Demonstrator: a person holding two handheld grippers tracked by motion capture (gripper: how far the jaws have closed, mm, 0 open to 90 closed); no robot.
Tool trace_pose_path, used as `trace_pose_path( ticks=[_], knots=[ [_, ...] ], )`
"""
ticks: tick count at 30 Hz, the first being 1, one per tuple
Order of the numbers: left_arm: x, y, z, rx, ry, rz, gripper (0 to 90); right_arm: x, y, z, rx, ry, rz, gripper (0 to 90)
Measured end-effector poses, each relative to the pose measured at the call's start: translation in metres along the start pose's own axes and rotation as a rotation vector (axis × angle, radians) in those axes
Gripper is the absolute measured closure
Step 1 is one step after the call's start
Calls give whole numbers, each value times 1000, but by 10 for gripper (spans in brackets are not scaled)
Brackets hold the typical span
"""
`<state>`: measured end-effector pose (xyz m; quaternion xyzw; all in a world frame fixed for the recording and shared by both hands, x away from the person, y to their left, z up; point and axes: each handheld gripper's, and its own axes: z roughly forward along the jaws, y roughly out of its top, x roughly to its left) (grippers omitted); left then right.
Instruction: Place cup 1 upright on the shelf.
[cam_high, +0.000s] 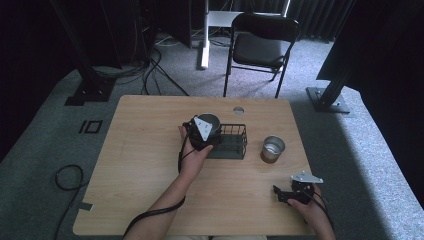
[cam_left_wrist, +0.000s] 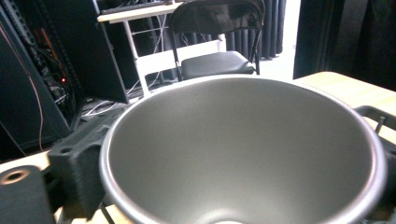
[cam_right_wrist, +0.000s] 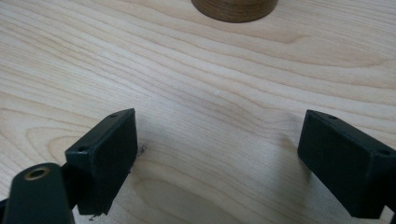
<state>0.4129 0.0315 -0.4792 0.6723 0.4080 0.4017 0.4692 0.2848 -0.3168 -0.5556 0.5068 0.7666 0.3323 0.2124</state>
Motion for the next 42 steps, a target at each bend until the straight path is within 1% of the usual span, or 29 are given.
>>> trace_pose_path(
  ticks=[2, 3, 4, 5, 9, 11, 13, 15, 17, 20, 24, 26, 30, 32, 35, 42],
  knots=[
    [0, 1, -2, 6, -13, 14, 41, 0, 0, 0, 0, 0, 0, 117],
    [0, 1, -2, 6, -13, 14, 39, 0, 0, 0, 0, 0, 0, 117],
    [0, 1, -4, 20, -24, 15, 39, 0, 0, 0, 0, 0, 0, 117],
    [1, 0, -5, 23, -31, 17, 39, 0, 0, 0, 0, 0, 0, 117],
    [3, -1, -9, 42, -47, -11, 38, 0, 0, 0, 0, 0, 0, 116],
    [3, -1, -9, 42, -47, -11, 38, 0, 0, 0, 0, 0, 0, 116],
    [5, -1, -13, 48, -66, -21, 38, 0, 0, 0, 0, 0, 0, 116],
    [6, -1, -16, 44, -66, -22, 38, 0, 0, 0, 0, 0, 0, 117],
    [7, -1, -18, 43, -75, -33, 38, 0, 0, 0, 0, 0, 0, 117],
    [8, 0, -23, 48, -89, -26, 38, 0, 0, 0, 0, 0, 0, 116],
    [12, 1, -28, 40, -108, -42, 38, 0, 0, 0, 0, 0, 0, 117],
    [13, 2, -31, 38, -113, -42, 38, 0, 0, 0, 0, 0, 0, 116],
    [16, 3, -35, 29, -117, -45, 38, 0, 0, 0, 0, 0, 0, 117],
    [18, 4, -37, 31, -116, -46, 38, 0, 0, 0, 0, 0, 0, 117],
    [20, 3, -42, 39, -129, -40, 38, 0, 0, 0, 0, 0, 0, 117],
    [26, 1, -51, 34, -138, -45, 38, 0, 0, 0, 0, -1, -1, 117]
  ],
)
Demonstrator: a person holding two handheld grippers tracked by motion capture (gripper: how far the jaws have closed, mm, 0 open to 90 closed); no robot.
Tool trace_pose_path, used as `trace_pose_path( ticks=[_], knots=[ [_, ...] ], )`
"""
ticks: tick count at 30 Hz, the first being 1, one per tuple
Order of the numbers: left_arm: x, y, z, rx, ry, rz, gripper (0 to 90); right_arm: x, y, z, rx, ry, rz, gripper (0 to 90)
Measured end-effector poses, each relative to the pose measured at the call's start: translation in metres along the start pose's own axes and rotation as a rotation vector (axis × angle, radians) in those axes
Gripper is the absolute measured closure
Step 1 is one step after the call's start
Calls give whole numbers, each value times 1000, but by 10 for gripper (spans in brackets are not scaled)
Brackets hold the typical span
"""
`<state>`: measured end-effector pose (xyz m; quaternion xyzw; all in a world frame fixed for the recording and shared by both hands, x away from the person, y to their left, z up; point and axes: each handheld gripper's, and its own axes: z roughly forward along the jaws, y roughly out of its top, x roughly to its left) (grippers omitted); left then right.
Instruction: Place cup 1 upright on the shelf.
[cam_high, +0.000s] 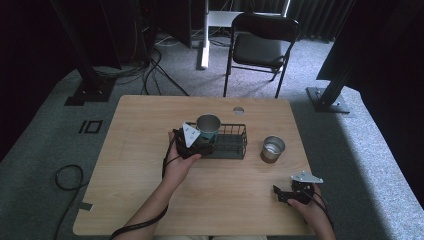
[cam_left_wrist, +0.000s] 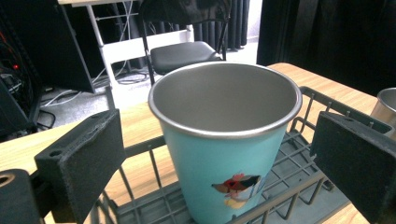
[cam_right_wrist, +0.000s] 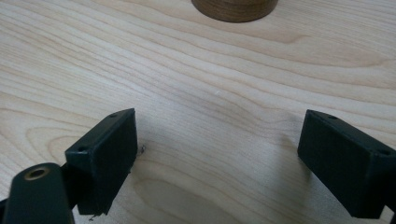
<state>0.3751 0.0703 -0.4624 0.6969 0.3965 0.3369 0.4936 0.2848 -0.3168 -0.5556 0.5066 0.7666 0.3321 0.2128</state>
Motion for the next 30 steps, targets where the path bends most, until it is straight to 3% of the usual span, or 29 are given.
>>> trace_pose_path(
  ticks=[14, 23, 30],
  knots=[
    [13, -6, -22, 2, -4, -6, 38, 0, 0, 0, 0, 0, 0, 117],
    [28, -11, -40, 0, 3, -22, 38, 0, 0, 0, 0, 0, 1, 116],
    [35, -16, -52, 5, 0, -12, 39, 0, 0, 0, 0, 0, 1, 116]
  ],
)
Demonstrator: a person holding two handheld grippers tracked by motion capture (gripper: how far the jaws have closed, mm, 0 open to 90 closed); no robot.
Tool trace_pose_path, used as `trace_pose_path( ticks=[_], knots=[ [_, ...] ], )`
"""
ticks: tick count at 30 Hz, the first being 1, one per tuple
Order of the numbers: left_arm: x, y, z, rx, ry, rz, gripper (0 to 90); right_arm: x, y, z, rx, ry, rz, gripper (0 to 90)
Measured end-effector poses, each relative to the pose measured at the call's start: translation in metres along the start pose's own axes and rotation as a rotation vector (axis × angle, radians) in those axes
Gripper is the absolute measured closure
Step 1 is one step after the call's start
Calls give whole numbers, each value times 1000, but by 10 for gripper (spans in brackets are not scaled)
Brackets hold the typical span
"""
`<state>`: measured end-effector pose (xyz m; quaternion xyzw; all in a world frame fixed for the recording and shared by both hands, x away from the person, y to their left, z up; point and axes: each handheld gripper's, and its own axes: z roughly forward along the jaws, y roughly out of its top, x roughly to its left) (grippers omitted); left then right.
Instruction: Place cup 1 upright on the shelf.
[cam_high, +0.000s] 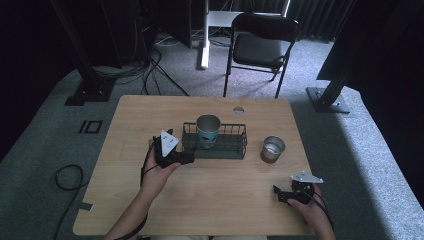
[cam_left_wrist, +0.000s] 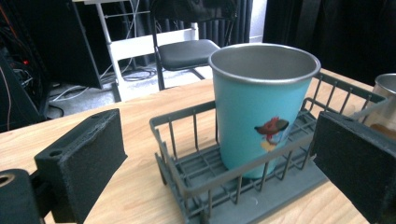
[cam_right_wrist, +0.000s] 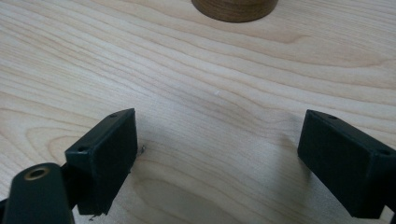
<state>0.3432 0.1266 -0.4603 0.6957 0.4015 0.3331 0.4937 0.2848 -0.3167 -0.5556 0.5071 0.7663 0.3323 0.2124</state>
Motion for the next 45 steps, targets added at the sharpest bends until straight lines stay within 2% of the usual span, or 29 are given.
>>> trace_pose_path(
  ticks=[11, 12, 13, 18, 24, 27, 29, 35, 41, 45],
  knots=[
    [15, -10, -21, -9, -36, 17, 39, 0, 0, 0, 0, 0, 0, 116],
    [18, -13, -25, -10, -50, 33, 39, 0, 0, 0, 1, 0, 0, 116],
    [18, -13, -25, -10, -50, 33, 38, 0, 0, 0, 1, 0, 0, 116],
    [27, -20, -33, 9, -78, 19, 39, 0, 0, 0, 1, 0, 0, 116],
    [33, -27, -38, 31, -82, 19, 39, 0, 0, 0, 0, 0, -1, 117],
    [40, -34, -44, 47, -85, 12, 39, 0, 0, 0, 1, 0, 0, 117],
    [44, -37, -47, 50, -100, 6, 39, 0, 0, 0, 0, 0, -1, 116],
    [51, -42, -56, 63, -122, 17, 39, 0, 0, 0, 0, 0, -1, 116],
    [61, -55, -69, 103, -125, 26, 39, 0, 0, 0, 1, 0, -2, 116],
    [69, -69, -80, 145, -130, 23, 39, 0, 0, 0, -1, 0, -2, 116]
  ],
)
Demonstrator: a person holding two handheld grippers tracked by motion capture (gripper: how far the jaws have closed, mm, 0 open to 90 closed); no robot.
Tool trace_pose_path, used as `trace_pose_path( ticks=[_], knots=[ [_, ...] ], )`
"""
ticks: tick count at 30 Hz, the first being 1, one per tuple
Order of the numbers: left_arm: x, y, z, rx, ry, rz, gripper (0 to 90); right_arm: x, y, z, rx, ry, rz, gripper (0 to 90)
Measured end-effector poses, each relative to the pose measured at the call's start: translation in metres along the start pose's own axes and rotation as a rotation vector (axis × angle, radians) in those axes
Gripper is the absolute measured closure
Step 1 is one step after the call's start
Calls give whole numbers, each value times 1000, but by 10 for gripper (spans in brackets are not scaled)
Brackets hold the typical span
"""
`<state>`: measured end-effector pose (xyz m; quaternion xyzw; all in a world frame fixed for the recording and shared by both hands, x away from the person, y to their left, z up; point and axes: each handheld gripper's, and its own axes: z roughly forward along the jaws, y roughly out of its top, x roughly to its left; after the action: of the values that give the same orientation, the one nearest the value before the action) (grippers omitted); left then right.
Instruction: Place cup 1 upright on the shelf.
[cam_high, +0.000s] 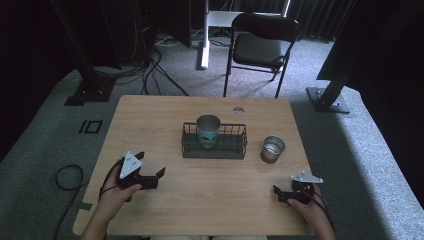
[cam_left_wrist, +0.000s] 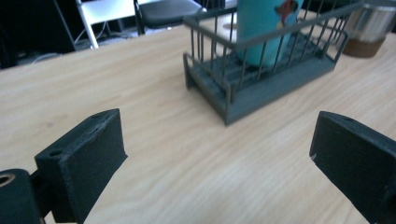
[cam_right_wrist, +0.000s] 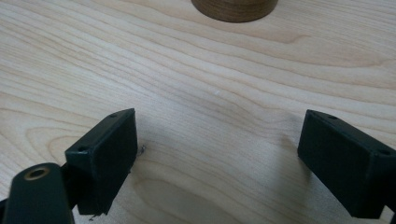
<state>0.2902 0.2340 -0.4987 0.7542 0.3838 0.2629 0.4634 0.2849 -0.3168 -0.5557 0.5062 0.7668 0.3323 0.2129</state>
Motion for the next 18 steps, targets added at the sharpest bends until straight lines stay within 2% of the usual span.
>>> trace_pose_path(
  ticks=[3, 4, 7, 13, 18],
  knots=[
    [2, -7, -3, 19, -5, -2, 39, 0, 0, 0, 0, 0, 0, 116],
    [4, -13, -6, 43, -7, 8, 39, 0, 0, 0, 0, 0, 0, 116],
    [6, -17, -9, 53, -11, -1, 39, 0, 0, 0, 0, 0, 0, 116],
    [16, -32, -19, 80, 11, -35, 39, 0, 0, 0, 0, 0, 0, 116],
    [25, -41, -26, 142, 34, -47, 39, 0, 0, 0, 0, 0, 0, 116]
  ],
)
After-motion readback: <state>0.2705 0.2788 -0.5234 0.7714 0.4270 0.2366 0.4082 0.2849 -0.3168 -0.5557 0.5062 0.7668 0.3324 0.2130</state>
